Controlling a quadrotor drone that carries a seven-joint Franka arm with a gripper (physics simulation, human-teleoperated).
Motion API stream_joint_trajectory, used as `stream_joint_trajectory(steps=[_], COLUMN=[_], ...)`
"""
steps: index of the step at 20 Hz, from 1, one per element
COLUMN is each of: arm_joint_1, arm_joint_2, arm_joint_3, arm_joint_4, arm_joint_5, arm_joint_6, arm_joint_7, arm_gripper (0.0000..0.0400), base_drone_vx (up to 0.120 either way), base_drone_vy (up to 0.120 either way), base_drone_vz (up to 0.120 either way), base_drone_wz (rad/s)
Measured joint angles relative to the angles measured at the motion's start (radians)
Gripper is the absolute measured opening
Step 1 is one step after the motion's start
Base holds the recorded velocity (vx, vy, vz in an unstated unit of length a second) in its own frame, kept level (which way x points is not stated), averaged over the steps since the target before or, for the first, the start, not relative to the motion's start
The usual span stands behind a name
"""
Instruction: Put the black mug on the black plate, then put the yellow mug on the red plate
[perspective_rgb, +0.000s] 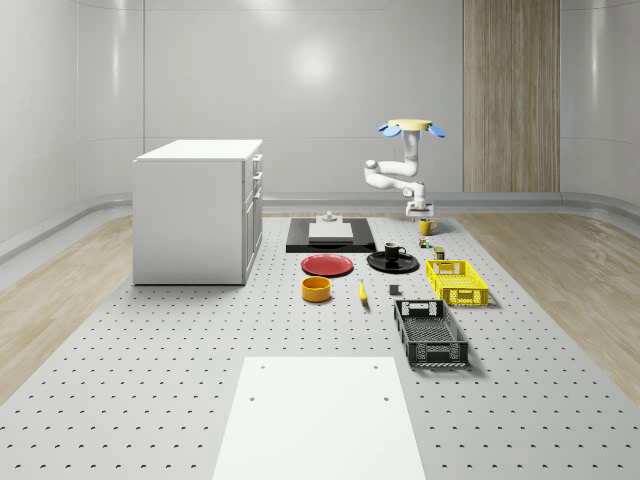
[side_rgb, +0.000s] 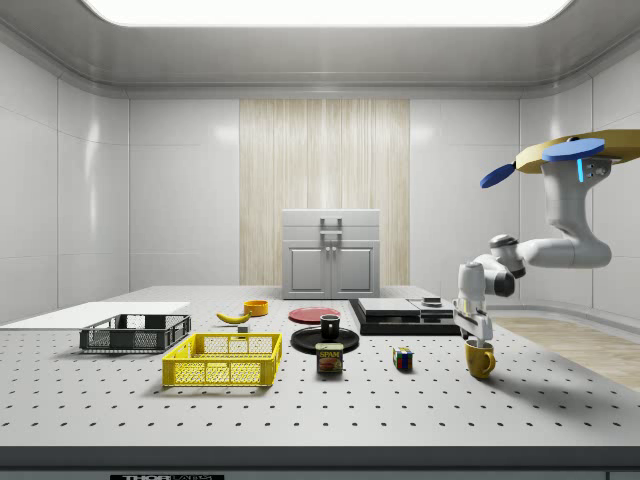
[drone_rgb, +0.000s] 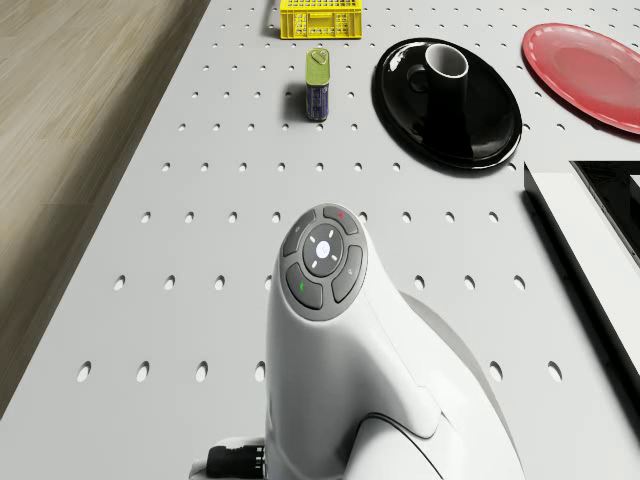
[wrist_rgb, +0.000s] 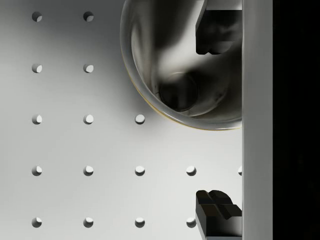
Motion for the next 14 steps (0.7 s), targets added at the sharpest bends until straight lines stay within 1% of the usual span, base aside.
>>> stream_joint_trajectory(steps=[8, 14], arm_joint_1=[-0.024, -0.023], arm_joint_2=[0.013, 0.015], arm_joint_3=[0.004, 0.006], arm_joint_4=[0.021, 0.028], arm_joint_5=[0.001, 0.003], arm_joint_6=[-0.006, -0.007], arm_joint_7=[0.004, -0.004], arm_gripper=[0.0400, 0.0400], base_drone_vx=[0.000, 0.000], base_drone_vy=[0.000, 0.000], base_drone_vz=[0.000, 0.000], base_drone_wz=[0.000, 0.000])
